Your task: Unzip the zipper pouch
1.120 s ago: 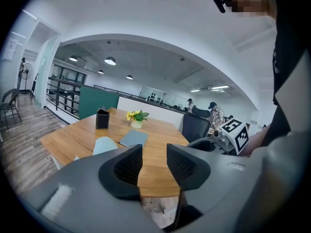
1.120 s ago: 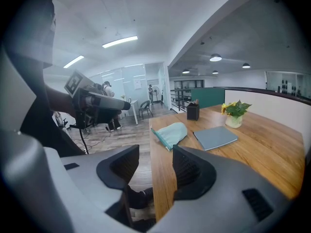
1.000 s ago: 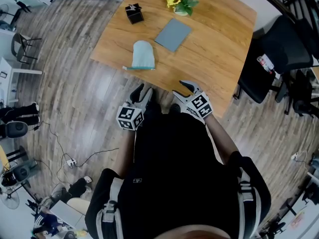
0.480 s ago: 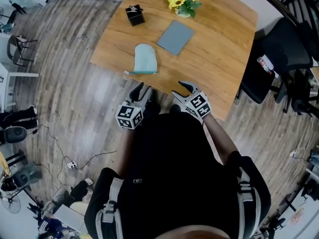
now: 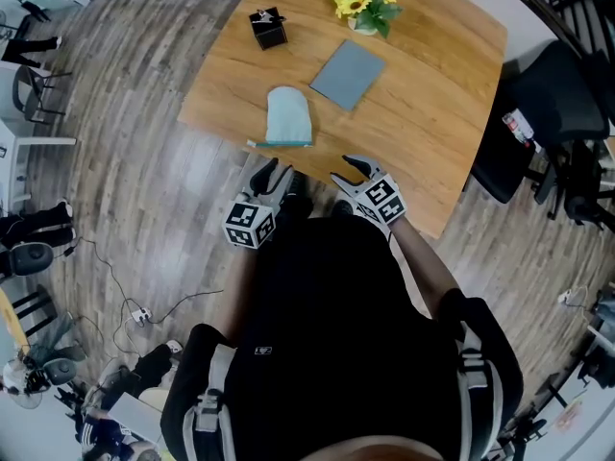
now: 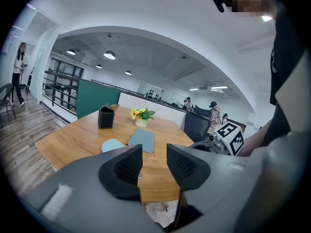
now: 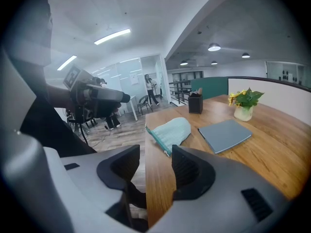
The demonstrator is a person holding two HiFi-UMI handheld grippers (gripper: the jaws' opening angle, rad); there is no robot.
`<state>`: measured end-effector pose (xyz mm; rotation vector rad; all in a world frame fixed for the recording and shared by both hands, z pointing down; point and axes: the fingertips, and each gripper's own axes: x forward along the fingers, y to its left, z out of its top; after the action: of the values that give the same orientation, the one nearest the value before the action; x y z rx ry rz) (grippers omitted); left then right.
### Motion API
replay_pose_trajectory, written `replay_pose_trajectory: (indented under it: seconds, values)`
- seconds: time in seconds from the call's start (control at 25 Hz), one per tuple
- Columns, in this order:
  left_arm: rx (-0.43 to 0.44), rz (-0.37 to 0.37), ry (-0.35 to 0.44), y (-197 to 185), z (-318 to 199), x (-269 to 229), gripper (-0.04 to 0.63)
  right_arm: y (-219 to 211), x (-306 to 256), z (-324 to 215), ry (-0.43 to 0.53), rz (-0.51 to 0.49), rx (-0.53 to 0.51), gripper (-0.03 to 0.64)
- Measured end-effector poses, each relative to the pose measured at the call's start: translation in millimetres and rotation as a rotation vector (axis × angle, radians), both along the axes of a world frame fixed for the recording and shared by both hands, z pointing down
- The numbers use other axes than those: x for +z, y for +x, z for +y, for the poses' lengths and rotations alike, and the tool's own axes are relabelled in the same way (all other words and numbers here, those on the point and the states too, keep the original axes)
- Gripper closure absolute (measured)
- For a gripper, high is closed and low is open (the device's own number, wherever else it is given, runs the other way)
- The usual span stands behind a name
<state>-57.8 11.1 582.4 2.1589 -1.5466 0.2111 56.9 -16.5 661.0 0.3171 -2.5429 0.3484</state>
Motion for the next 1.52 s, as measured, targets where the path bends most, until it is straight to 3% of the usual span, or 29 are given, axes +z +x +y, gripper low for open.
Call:
replay_pose_trajectory:
  seconds: [0.32,1.2,1.36,1.52]
  values:
    - [0.004,0.001,-0.029,-13.5,-4.6,9.7,0.440,-20.8,18.2,-7.5,-0.045,0.027,-0.031,0.411]
    - [0.024,0.022,-0.106,-39.1,-19.0,30.9,0.442,-68.2,85.0,-51.2,-0.305,0.041,0.076,0.449]
    - [0.026,0.022,-0.113,-40.5,-21.1,31.2,0.442,-74.2,101.5,-56.7,-0.393,0.043,0.114,0.449]
    - [0.028,0.014,-0.125,-43.0,-21.1,33.7,0.442,-78.9,113.8,-64.5,-0.541,-0.001,0.199,0.460]
